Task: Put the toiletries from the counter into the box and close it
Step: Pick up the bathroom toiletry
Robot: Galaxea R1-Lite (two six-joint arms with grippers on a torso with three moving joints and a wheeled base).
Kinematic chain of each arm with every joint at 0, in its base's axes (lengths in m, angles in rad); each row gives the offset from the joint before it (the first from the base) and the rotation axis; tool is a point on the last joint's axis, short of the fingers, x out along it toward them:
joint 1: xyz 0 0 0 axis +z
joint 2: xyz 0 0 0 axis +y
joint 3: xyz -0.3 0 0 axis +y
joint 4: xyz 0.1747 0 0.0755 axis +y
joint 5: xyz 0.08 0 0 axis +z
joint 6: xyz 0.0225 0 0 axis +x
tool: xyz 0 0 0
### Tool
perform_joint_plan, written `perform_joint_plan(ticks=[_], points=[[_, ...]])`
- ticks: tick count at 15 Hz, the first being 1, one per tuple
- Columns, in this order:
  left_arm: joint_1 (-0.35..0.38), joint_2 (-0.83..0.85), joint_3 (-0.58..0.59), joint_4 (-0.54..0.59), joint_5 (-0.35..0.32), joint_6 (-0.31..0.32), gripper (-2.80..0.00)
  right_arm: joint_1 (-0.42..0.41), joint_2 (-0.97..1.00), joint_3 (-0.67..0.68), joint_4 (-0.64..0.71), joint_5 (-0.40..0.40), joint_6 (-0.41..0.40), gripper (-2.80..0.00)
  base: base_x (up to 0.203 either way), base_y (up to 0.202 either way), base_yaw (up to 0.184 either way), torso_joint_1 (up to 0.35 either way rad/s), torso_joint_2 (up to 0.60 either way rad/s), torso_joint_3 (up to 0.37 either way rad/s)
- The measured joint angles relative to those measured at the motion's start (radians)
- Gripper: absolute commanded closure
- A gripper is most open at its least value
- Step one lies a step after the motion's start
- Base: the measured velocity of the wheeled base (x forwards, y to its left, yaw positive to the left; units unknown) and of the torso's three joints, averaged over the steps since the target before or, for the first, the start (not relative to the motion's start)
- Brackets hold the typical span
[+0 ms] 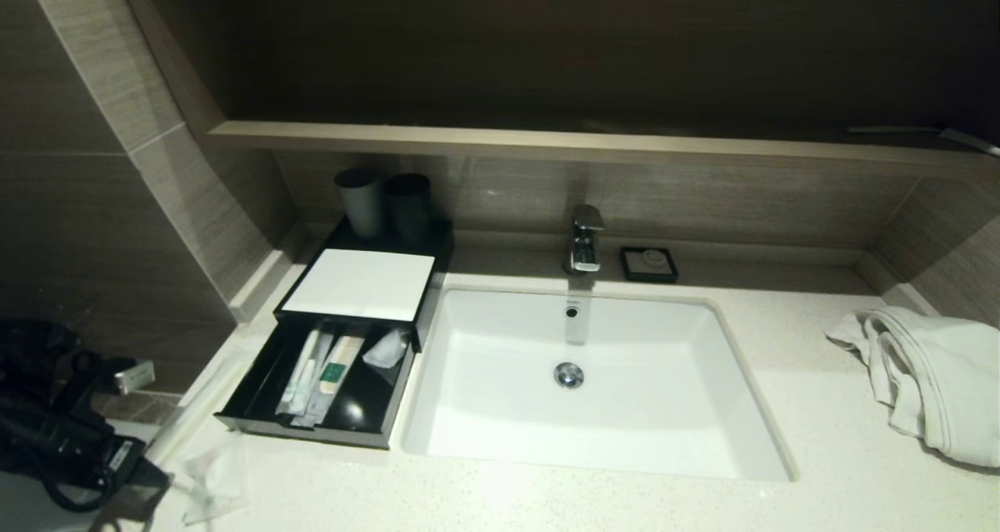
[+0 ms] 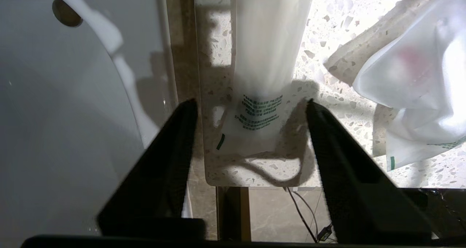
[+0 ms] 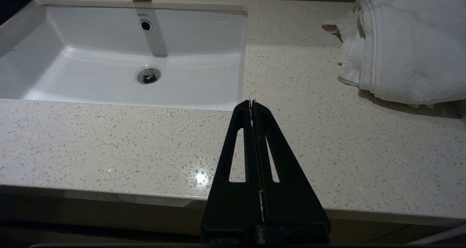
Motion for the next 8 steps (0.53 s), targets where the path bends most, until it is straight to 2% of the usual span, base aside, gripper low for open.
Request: perform_joint_plan(ticks=[8], points=[[0.000, 0.002, -0.002, 0.001, 0.000, 0.000, 0.00, 0.000, 0.000, 0.000, 0.000, 0.000, 0.000, 0.00, 0.000, 0.000, 0.000, 0.000, 0.00, 0.000]])
